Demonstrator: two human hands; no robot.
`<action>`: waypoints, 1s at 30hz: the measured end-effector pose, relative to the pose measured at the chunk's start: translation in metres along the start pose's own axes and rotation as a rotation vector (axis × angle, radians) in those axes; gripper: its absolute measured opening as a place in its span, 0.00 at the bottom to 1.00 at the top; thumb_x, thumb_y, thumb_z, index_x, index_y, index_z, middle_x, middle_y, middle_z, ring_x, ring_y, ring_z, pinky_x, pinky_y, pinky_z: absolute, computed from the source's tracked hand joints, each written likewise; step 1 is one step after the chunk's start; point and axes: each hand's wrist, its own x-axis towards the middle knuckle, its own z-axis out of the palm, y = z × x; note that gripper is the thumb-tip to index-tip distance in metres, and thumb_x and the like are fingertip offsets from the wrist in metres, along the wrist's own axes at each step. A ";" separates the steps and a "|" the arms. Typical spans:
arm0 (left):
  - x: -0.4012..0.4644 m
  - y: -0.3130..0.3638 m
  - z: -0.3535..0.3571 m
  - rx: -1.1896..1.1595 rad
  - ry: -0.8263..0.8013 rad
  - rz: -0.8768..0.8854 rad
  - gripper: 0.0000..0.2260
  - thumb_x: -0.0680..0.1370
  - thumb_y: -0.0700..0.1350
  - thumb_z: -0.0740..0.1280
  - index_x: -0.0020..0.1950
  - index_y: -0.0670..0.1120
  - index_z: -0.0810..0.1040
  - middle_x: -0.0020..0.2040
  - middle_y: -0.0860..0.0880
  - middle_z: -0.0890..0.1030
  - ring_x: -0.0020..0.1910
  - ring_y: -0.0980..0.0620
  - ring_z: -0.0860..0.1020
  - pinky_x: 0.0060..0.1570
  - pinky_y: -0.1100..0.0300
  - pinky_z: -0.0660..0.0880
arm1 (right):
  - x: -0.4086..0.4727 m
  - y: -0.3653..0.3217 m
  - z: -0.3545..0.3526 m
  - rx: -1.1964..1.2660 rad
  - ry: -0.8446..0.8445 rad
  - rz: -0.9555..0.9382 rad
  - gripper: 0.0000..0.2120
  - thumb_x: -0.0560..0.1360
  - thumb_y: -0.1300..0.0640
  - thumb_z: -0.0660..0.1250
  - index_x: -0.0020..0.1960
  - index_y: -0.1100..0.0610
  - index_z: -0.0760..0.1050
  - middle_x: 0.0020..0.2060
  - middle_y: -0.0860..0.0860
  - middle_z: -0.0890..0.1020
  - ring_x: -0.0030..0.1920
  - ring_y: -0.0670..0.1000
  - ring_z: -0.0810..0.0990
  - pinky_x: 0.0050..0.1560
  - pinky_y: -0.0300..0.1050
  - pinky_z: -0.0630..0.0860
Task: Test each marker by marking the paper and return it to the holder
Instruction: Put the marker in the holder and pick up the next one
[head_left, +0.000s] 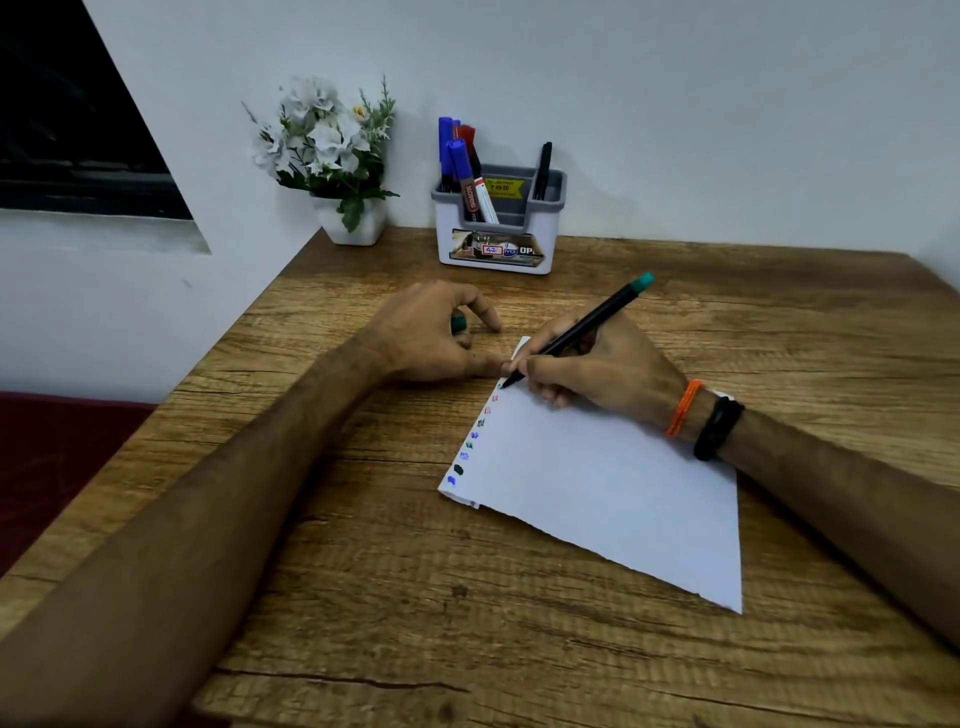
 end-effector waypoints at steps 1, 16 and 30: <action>0.000 -0.001 0.000 0.000 -0.001 -0.001 0.21 0.65 0.61 0.76 0.54 0.56 0.79 0.43 0.60 0.75 0.39 0.63 0.72 0.45 0.59 0.71 | 0.000 0.000 0.000 0.009 0.010 0.002 0.06 0.73 0.70 0.69 0.41 0.63 0.83 0.28 0.53 0.82 0.27 0.47 0.79 0.28 0.36 0.76; 0.001 0.001 0.000 0.012 -0.013 -0.005 0.21 0.65 0.60 0.75 0.54 0.55 0.79 0.50 0.56 0.77 0.40 0.62 0.71 0.44 0.59 0.71 | 0.002 0.002 -0.001 0.002 0.023 -0.019 0.04 0.72 0.70 0.69 0.42 0.66 0.83 0.30 0.56 0.83 0.28 0.49 0.79 0.29 0.37 0.76; -0.002 0.002 0.000 -0.013 0.000 -0.021 0.21 0.64 0.62 0.76 0.53 0.55 0.79 0.37 0.57 0.75 0.36 0.62 0.71 0.39 0.61 0.67 | 0.008 0.009 -0.004 0.141 0.063 -0.042 0.04 0.74 0.70 0.68 0.43 0.67 0.82 0.28 0.53 0.81 0.26 0.46 0.77 0.26 0.35 0.73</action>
